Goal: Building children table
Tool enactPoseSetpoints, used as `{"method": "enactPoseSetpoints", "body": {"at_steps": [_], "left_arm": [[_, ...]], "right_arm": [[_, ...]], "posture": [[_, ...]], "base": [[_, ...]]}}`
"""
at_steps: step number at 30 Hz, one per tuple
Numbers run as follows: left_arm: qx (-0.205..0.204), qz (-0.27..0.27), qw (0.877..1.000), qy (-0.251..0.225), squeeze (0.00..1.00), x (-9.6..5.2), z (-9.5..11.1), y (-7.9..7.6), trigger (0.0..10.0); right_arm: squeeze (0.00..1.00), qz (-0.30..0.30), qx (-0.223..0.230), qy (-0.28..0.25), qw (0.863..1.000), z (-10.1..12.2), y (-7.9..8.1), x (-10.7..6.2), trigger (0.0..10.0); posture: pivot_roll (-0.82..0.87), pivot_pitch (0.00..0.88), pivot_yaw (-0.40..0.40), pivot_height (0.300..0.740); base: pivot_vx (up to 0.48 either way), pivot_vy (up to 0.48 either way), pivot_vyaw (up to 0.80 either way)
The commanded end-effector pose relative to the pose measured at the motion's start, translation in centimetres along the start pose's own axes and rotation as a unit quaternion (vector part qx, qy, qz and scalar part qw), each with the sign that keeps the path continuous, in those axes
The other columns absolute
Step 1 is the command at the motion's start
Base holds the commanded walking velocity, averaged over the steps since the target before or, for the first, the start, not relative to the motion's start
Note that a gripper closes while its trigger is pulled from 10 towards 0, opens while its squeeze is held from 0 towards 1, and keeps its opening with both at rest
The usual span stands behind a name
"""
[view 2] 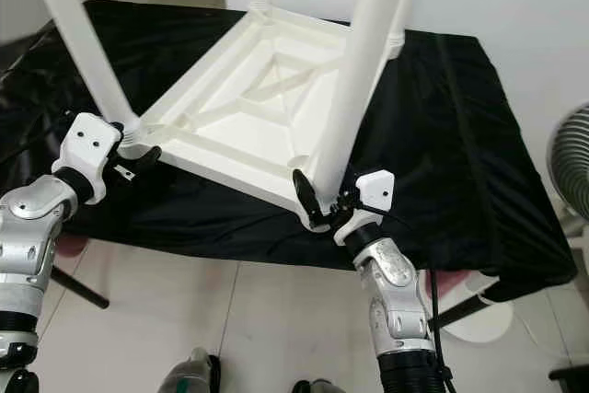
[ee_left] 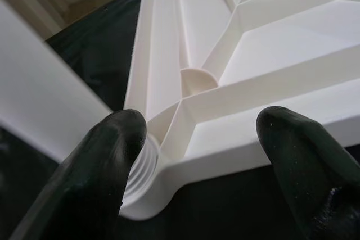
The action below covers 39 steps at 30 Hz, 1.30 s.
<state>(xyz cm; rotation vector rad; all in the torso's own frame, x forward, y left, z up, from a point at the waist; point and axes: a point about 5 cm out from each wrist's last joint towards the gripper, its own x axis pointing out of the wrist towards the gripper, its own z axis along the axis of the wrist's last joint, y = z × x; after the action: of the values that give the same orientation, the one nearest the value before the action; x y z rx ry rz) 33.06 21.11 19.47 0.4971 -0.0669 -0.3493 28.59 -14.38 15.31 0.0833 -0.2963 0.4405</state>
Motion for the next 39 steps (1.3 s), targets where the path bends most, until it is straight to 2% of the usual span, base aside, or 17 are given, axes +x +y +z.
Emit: {"method": "enactPoseSetpoints", "body": {"at_steps": [1,16,20,30,34,39], "left_arm": [[0.004,0.023,1.0,0.003,0.0,-0.1,-0.2,0.2,10.0],[0.011,-0.041,0.999,-0.02,0.0,-0.1,0.1,-1.1,10.0],[0.011,-0.042,0.999,-0.02,0.0,-0.1,0.2,-1.2,10.0],[0.009,-0.054,0.998,-0.031,0.0,-0.1,0.3,-1.8,10.0],[0.01,-0.073,0.996,-0.043,0.0,-0.1,0.6,-2.4,10.0],[0.008,-0.091,0.994,-0.053,0.0,0.0,0.8,-3.0,10.0]], "right_arm": [[0.0,-0.004,-0.008,-0.008,1.0,0.4,0.0,0.2,10.0],[0.0,-0.021,-0.009,-0.006,1.0,0.3,-0.4,-0.1,10.0],[0.0,-0.029,-0.012,-0.007,0.999,0.3,-0.4,-0.1,10.0],[0.0,-0.016,-0.018,-0.014,1.0,0.4,0.7,-0.4,10.0],[0.0,-0.012,-0.035,-0.024,0.999,0.7,1.1,-0.5,10.0],[0.0,-0.012,-0.033,-0.026,0.999,0.7,1.6,-0.9,10.0]], "posture": [[0.17,0.115,-0.009,0.74],[0.17,0.12,-0.009,0.74],[0.17,0.12,-0.008,0.74],[0.16,0.122,-0.01,0.74],[0.16,0.121,-0.011,0.74],[0.15,0.118,-0.009,0.74]], "base": [[0.0,0.0,0.0],[0.0,0.0,0.0],[0.0,0.0,0.0],[0.0,0.0,0.0],[0.0,0.0,0.0],[0.0,0.0,0.0]]}}
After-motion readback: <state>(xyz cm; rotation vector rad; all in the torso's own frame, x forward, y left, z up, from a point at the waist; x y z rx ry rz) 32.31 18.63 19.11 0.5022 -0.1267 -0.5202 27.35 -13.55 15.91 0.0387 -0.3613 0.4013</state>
